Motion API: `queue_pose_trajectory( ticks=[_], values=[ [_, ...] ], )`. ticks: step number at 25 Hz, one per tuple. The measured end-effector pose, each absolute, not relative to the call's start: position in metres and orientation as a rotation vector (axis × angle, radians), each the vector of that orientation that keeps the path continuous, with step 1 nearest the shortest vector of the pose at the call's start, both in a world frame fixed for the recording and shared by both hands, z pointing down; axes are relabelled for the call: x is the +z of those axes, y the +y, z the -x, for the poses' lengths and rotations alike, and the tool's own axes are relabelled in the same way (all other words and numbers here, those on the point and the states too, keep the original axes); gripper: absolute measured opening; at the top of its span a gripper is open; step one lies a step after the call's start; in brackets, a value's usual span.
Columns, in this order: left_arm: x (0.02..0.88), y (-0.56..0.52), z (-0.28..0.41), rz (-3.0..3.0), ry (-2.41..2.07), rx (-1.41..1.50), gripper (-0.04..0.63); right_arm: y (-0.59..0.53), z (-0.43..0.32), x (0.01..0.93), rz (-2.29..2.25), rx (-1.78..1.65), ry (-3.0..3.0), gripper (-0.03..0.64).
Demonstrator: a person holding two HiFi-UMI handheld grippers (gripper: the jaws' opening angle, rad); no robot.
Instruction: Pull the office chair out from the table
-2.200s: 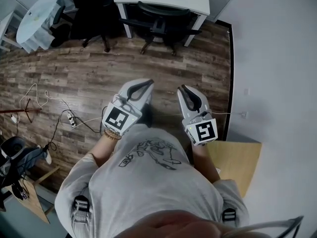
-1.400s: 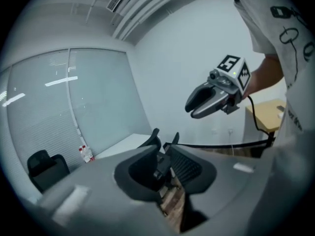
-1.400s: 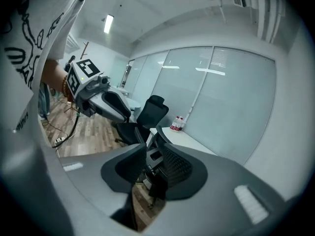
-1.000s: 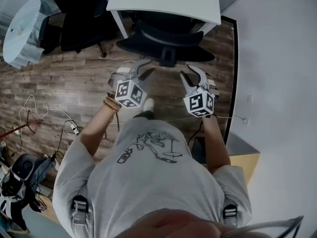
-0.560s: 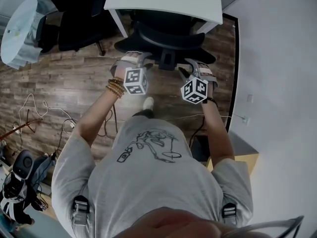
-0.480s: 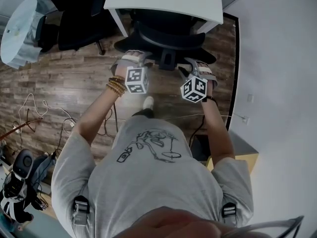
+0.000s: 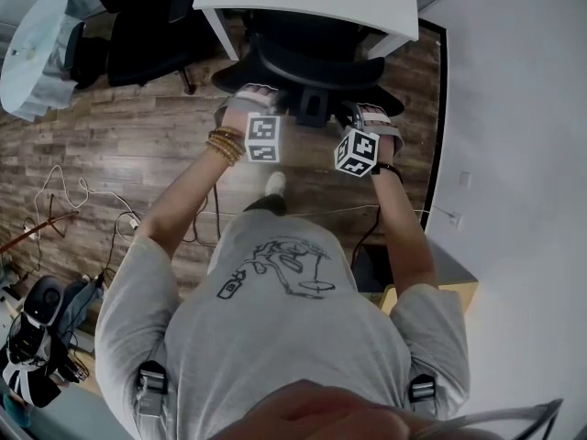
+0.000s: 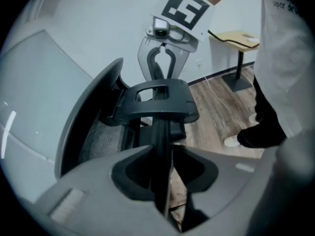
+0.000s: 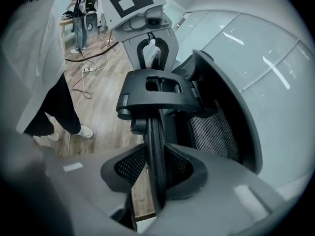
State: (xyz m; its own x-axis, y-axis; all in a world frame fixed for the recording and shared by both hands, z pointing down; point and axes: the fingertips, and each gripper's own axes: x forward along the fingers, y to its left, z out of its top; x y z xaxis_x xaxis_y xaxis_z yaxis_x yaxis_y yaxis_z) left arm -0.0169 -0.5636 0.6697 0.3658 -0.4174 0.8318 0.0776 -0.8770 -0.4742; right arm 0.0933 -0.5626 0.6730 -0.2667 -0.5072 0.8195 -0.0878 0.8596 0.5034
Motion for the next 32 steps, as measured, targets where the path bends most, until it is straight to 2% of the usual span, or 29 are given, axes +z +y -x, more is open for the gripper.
queue_pose_trajectory(
  ticks=[1,4,21,32],
  values=[
    [0.671,-0.563,0.017,2.189,0.299,-1.522,0.106,-0.562,-0.093,0.674,-0.453,-0.434,-1.811,0.120],
    [0.672,-0.562,0.019,2.191,0.315,-1.517,0.097,-0.559,-0.091,0.676,-0.459,-0.438,-1.808,0.110],
    [0.675,-0.502,0.029,2.192,0.298,-1.520,0.095,-0.497,-0.081,0.678,-0.480,-0.385,-1.817,0.107],
    [0.675,-0.437,0.008,2.220,0.301,-1.536,0.092,-0.438,-0.103,0.678,-0.478,-0.369,-1.811,0.110]
  ],
)
